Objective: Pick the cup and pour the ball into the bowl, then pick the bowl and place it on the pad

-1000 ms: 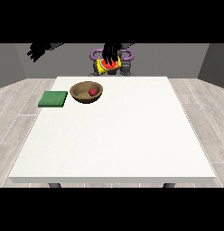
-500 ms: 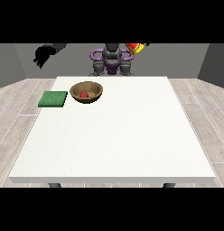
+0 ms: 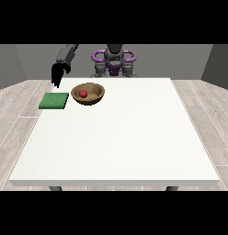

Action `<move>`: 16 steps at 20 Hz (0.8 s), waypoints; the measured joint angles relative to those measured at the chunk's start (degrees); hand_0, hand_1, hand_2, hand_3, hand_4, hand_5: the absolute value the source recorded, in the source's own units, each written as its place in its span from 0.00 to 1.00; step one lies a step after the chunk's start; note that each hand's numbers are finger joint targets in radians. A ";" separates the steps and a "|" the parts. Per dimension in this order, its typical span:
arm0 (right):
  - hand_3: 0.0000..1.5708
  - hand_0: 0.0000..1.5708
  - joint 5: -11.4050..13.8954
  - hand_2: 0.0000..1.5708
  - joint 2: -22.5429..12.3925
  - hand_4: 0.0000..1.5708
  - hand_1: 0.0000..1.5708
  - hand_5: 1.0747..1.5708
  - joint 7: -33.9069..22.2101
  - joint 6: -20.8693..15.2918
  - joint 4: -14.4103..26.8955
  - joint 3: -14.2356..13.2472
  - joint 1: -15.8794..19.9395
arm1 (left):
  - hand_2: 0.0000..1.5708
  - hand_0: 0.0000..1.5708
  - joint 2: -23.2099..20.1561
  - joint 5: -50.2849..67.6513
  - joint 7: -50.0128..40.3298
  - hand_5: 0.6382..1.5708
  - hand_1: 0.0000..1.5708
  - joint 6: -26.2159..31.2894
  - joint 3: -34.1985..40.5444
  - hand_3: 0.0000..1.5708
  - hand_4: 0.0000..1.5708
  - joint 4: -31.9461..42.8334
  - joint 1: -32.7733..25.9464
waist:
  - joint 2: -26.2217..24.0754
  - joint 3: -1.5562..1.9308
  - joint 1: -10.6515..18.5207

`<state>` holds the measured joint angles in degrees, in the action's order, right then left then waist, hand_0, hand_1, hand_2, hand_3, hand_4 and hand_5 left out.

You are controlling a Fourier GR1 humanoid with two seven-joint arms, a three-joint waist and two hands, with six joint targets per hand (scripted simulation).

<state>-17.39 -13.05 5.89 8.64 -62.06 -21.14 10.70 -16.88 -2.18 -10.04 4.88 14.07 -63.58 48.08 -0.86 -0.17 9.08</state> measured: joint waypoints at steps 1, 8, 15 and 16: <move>0.00 0.00 0.33 0.00 0.84 0.47 0.00 0.99 0.82 -0.26 0.34 0.41 -0.09 | 0.00 0.00 -1.51 1.78 -0.07 0.98 0.00 1.81 1.45 0.00 0.67 0.17 0.13 | 0.64 0.02 -0.02; 0.00 0.00 0.90 0.00 2.50 0.38 0.00 0.97 7.92 0.27 7.76 0.42 2.44 | 0.00 0.00 -8.54 9.46 0.99 0.97 0.00 10.52 6.88 0.00 0.63 -1.05 -2.66 | 5.00 0.19 0.35; 0.00 0.00 2.61 0.00 3.93 0.33 0.00 0.97 13.33 0.05 15.65 2.15 6.49 | 0.00 0.00 -13.23 13.41 0.29 0.96 0.00 12.87 9.91 0.00 0.64 -2.42 -5.14 | 6.75 0.20 -1.92; 0.00 0.00 2.85 0.00 3.89 0.33 0.00 0.96 14.62 0.22 17.04 2.15 6.97 | 0.00 0.00 -14.16 14.21 -0.59 0.97 0.00 13.47 10.20 0.00 0.65 -2.69 -4.67 | 7.33 0.20 -1.80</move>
<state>-14.54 -9.16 20.51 8.86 -45.02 -19.00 17.67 -31.03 12.03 -10.62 18.35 24.27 -66.26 43.42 6.48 0.03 7.28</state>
